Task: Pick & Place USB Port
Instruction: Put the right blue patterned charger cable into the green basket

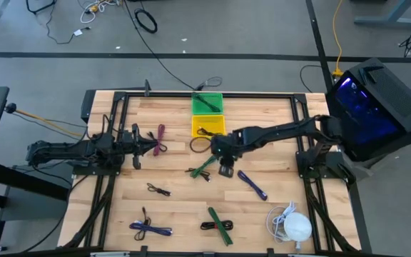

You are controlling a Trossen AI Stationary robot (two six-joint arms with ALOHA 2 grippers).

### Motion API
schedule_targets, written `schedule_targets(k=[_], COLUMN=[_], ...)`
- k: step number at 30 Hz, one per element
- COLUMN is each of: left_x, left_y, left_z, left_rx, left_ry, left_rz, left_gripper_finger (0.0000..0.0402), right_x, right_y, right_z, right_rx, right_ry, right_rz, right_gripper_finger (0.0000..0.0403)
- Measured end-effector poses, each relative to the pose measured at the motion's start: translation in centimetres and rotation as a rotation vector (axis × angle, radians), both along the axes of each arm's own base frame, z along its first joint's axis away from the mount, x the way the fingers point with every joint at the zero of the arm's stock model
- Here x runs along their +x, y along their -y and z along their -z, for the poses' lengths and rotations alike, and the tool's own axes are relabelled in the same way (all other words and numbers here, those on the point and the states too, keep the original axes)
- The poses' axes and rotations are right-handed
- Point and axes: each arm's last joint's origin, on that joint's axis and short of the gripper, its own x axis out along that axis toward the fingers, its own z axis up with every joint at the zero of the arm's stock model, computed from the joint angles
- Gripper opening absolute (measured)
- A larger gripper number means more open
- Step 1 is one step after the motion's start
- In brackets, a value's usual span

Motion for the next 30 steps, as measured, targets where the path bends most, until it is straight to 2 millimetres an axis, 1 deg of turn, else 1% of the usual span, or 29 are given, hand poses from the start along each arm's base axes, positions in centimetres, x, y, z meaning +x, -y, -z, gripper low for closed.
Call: schedule_targets(k=[4, 10, 15, 19, 23, 27, 30], left_x=[0.0, 0.0, 0.0, 0.0, 0.0, 0.0, 0.0], left_y=[0.0, 0.0, 0.0, 0.0, 0.0, 0.0, 0.0], left_z=[0.0, 0.0, 0.0, 0.0, 0.0, 0.0, 0.0], left_rx=[0.0, 0.0, 0.0, 0.0, 0.001, 0.0, 0.0], left_ry=[0.0, 0.001, 0.001, 0.001, 0.0, 0.0, 0.001], left_rz=[0.0, 0.0, 0.0, 0.0, 0.0, 0.0, 0.0], left_gripper_finger=[0.003, 0.003, 0.003, 0.003, 0.003, 0.003, 0.003], right_x=[-1.1, -2.7, -3.8, -4.2, -4.6, -5.1, -5.4], right_y=[-1.8, -4.2, -6.0, -7.2, -8.3, -9.0, -9.4], right_z=[0.3, 0.8, 1.0, 1.1, 1.1, 1.1, 1.5], right_rx=[0.079, 0.092, 0.061, 0.022, -0.056, -0.08, -0.079], right_ry=[-0.125, -0.269, -0.341, -0.345, -0.321, -0.332, -0.336], right_rz=[0.06, 0.166, 0.217, 0.257, 0.272, 0.314, 0.337], right_gripper_finger=[0.0121, 0.0124, 0.0142, 0.0162, 0.0179, 0.0187, 0.0187])
